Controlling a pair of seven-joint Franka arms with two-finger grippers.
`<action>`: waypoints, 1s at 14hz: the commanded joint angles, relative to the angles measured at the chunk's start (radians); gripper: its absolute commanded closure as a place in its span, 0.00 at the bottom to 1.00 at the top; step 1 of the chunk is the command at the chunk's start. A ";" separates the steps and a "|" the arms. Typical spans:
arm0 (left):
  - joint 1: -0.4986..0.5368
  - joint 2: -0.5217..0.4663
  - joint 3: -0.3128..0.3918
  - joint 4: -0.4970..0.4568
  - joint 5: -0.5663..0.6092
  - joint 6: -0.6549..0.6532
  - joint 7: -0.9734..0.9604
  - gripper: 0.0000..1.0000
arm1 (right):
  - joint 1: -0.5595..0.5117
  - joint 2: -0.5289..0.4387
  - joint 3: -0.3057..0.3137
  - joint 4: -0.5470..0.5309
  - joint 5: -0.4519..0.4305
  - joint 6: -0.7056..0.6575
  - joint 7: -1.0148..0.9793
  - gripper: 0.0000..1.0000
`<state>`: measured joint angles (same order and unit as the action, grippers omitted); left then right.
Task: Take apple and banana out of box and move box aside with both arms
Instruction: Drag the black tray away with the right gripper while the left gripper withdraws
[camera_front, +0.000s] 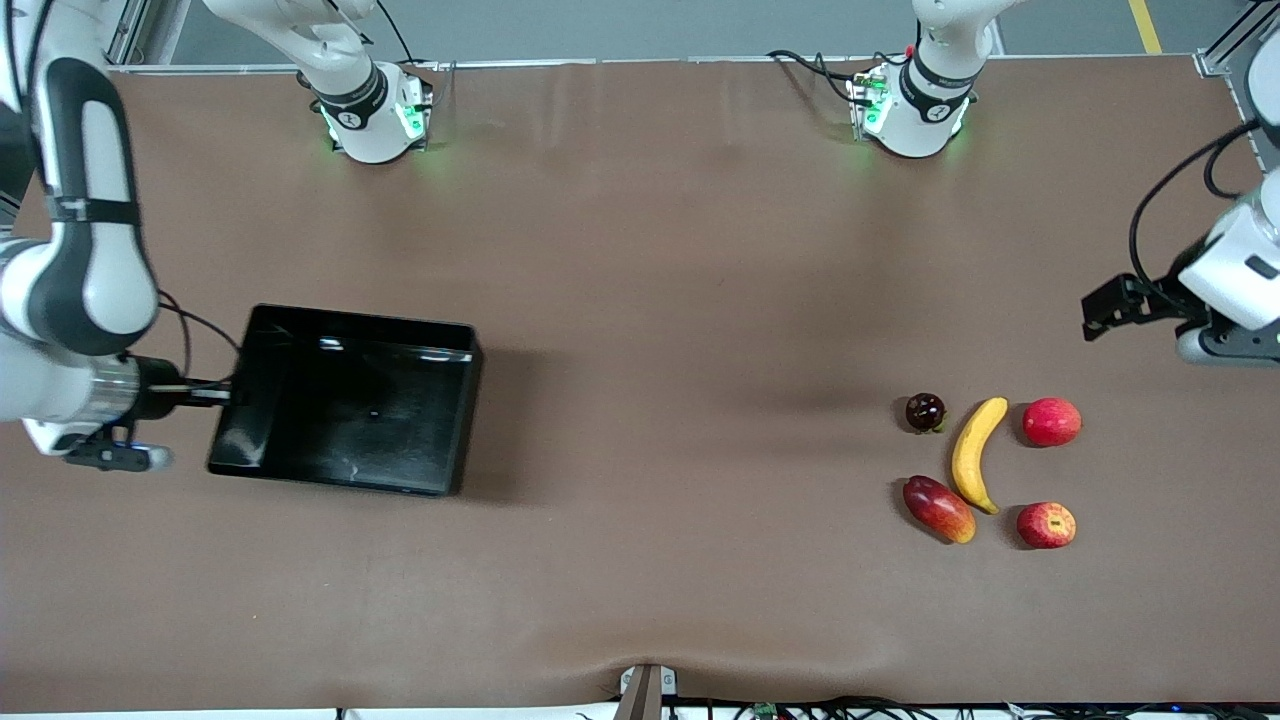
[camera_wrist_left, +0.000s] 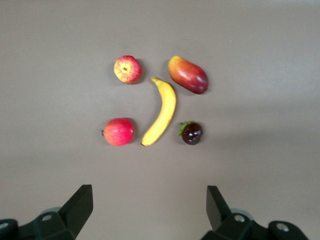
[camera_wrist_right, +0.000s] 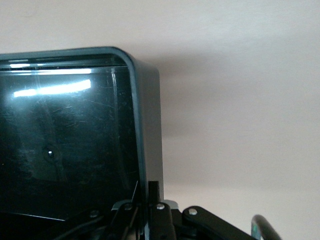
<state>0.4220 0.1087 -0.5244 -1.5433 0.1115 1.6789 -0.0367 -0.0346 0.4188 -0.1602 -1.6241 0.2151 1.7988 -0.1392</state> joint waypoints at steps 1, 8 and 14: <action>0.008 -0.013 -0.034 0.046 -0.018 -0.086 -0.064 0.00 | -0.092 0.000 0.025 -0.013 -0.028 0.011 -0.043 1.00; 0.031 -0.032 0.029 0.063 -0.015 -0.099 -0.023 0.00 | -0.232 0.127 0.027 -0.014 -0.023 0.119 -0.186 1.00; -0.288 -0.156 0.323 -0.055 -0.019 -0.122 -0.167 0.00 | -0.245 0.164 0.027 -0.005 -0.023 0.119 -0.212 0.00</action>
<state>0.2026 0.0439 -0.2787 -1.5126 0.1107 1.5585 -0.1945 -0.2562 0.5790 -0.1566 -1.6481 0.1896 1.9335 -0.3271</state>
